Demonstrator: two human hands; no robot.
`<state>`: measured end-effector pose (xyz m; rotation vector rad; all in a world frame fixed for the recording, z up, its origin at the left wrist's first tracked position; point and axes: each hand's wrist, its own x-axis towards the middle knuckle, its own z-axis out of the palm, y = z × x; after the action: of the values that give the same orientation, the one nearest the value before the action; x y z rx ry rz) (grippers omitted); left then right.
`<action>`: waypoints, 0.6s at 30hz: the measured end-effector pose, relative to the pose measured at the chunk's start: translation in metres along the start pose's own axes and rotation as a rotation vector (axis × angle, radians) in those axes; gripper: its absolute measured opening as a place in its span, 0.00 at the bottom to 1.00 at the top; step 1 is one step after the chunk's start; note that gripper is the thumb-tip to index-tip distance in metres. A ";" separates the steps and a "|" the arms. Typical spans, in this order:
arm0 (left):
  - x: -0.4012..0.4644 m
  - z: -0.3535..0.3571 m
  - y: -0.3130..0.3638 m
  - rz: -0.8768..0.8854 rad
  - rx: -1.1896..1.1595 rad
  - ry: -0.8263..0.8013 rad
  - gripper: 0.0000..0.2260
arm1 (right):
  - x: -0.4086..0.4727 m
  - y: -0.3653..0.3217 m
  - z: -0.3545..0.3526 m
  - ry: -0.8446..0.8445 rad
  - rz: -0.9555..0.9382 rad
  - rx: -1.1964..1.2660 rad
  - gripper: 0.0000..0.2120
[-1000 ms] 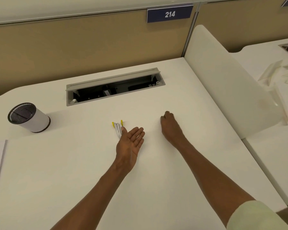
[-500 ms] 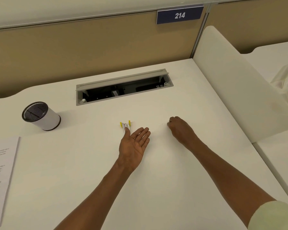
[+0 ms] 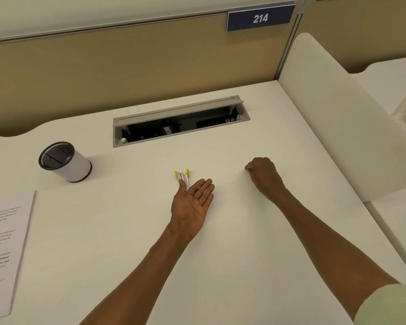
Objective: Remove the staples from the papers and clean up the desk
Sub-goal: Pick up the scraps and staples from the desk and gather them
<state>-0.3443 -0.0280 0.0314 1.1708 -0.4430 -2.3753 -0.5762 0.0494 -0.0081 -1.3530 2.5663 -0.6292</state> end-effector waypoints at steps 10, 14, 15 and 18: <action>0.014 0.010 -0.001 -0.064 -0.077 -0.072 0.31 | -0.016 -0.060 -0.046 -0.210 0.626 1.452 0.06; 0.011 0.028 0.002 -0.101 -0.166 -0.155 0.35 | -0.037 -0.105 -0.061 -0.391 0.469 1.310 0.08; 0.009 0.032 0.003 -0.109 -0.185 -0.178 0.35 | -0.040 -0.115 -0.064 -0.391 0.403 1.179 0.08; 0.007 0.036 0.005 -0.125 -0.211 -0.237 0.35 | -0.047 -0.136 -0.070 -0.316 0.172 0.711 0.08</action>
<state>-0.3756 -0.0325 0.0506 0.8496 -0.1914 -2.6070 -0.4717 0.0396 0.1131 -0.8883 1.8973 -1.0577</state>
